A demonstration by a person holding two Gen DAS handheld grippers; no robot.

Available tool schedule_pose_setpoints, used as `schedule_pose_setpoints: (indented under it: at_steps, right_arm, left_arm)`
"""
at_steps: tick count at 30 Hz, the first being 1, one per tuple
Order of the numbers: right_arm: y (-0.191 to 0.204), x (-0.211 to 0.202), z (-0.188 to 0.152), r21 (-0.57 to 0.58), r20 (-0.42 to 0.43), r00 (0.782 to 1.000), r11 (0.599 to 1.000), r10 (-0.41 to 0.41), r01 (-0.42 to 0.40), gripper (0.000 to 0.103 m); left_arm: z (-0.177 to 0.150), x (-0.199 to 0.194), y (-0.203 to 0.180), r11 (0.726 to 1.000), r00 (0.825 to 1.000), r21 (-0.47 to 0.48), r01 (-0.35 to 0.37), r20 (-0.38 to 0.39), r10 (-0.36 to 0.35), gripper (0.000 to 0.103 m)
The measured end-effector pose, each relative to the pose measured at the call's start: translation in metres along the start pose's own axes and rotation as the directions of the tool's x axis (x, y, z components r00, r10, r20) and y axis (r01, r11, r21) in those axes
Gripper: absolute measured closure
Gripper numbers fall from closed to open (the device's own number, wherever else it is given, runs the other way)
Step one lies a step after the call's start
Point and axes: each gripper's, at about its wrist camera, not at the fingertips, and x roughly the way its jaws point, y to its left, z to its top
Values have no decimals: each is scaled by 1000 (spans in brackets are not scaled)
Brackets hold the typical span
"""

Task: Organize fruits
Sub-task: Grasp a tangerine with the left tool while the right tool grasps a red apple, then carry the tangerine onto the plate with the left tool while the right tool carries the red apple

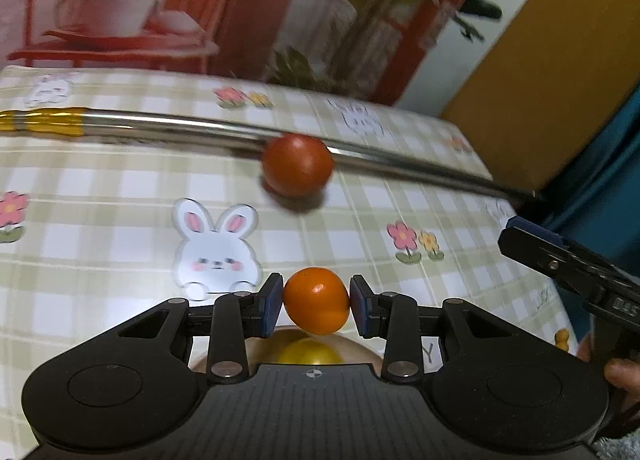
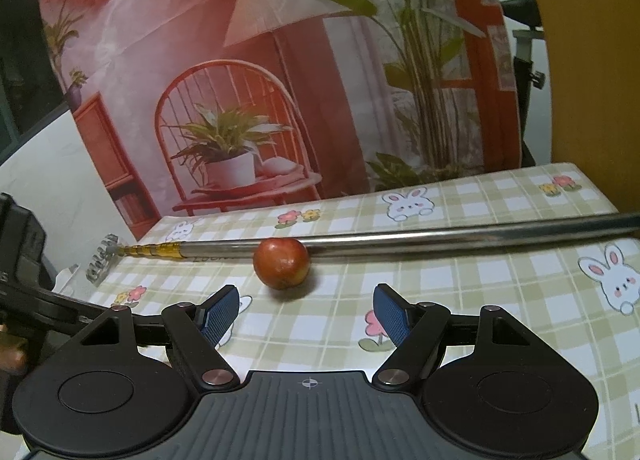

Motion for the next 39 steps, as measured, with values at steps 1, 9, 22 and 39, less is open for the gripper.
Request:
schedule_pose_setpoints:
  at_steps: [1, 9, 22, 39]
  right_arm:
    - [3, 2, 2, -13, 2, 1000, 1000, 5, -5, 32]
    - [24, 33, 23, -116, 22, 996, 989, 91, -88, 32]
    - [51, 145, 37, -224, -106, 993, 972, 44, -67, 29]
    - [44, 224, 29, -164, -249, 967, 986, -58, 17, 23]
  left_arm:
    - [-2, -7, 4, 1000, 1000, -13, -3, 14, 3, 65]
    - [-20, -42, 37, 994, 996, -109, -25, 86, 35, 65]
    - [-44, -63, 50, 994, 990, -94, -52, 127, 64, 65]
    - [-56, -64, 51, 994, 993, -105, -25, 111, 37, 65]
